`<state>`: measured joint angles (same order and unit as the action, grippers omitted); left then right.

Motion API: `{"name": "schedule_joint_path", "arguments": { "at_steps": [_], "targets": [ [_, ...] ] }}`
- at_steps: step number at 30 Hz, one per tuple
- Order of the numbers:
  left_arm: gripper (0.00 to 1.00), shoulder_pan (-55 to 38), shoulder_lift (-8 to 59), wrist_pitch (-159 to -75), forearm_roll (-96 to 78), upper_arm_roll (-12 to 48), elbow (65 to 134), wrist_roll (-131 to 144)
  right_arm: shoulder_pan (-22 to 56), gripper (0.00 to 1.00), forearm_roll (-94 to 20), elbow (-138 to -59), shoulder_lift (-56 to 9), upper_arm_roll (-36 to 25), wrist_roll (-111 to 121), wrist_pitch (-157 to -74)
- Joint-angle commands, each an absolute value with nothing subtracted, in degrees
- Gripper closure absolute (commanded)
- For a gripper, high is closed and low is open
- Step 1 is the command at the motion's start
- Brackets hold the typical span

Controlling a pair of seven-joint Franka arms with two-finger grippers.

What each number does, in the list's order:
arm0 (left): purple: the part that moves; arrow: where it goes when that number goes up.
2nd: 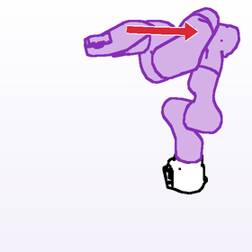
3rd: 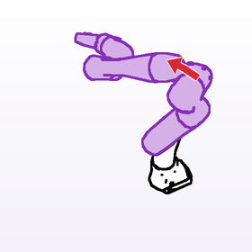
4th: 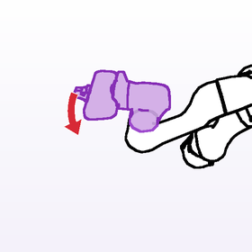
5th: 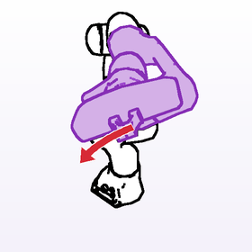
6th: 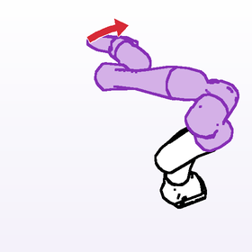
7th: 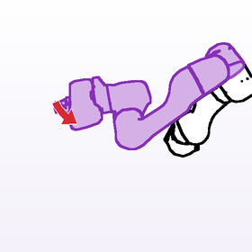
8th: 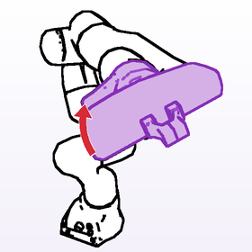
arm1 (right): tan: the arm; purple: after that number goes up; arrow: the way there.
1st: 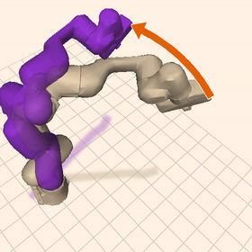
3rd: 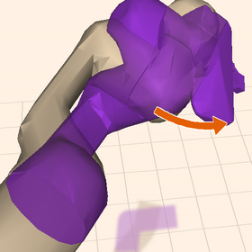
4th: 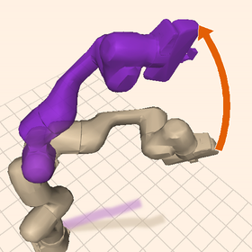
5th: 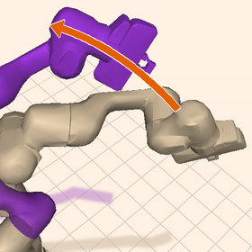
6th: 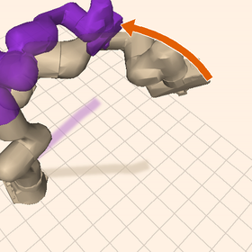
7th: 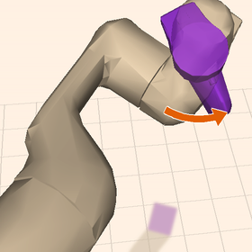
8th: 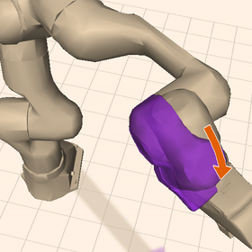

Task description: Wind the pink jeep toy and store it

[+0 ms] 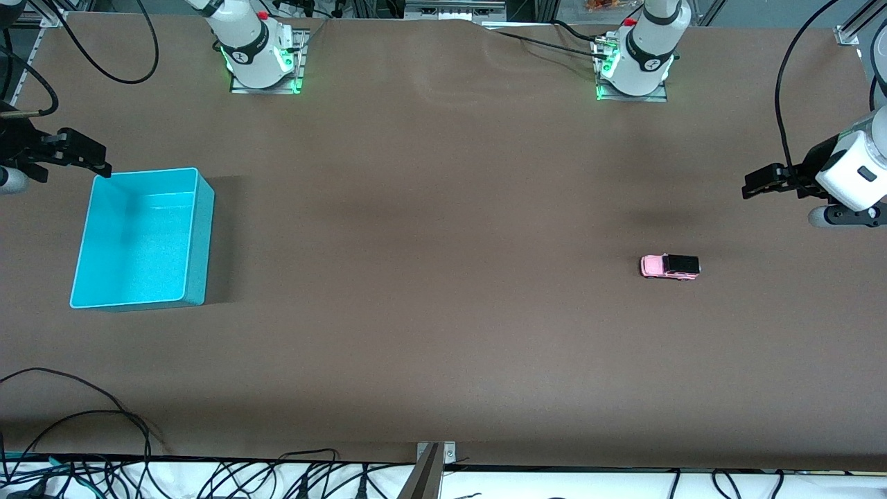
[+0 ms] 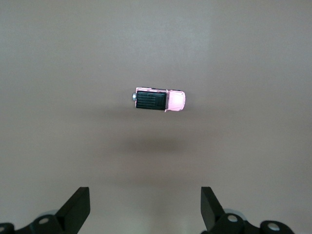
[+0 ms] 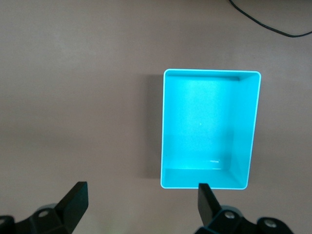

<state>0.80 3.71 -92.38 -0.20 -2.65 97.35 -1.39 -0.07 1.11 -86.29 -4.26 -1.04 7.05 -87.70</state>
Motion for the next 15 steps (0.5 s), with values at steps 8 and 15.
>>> {"name": "schedule_joint_path", "arguments": {
  "at_steps": [8,15],
  "targets": [
    [0.0,1.1,4.1,-91.5,1.0,-2.3,96.3,-2.0,-0.1,0.0,1.5,-85.3,-4.2,-0.8,6.7,-86.7],
    [0.0,1.1,4.1,-91.5,1.0,-2.3,96.3,-2.1,-0.1,0.0,1.5,-85.3,-4.2,-0.8,6.7,-86.7]
  ]
}}
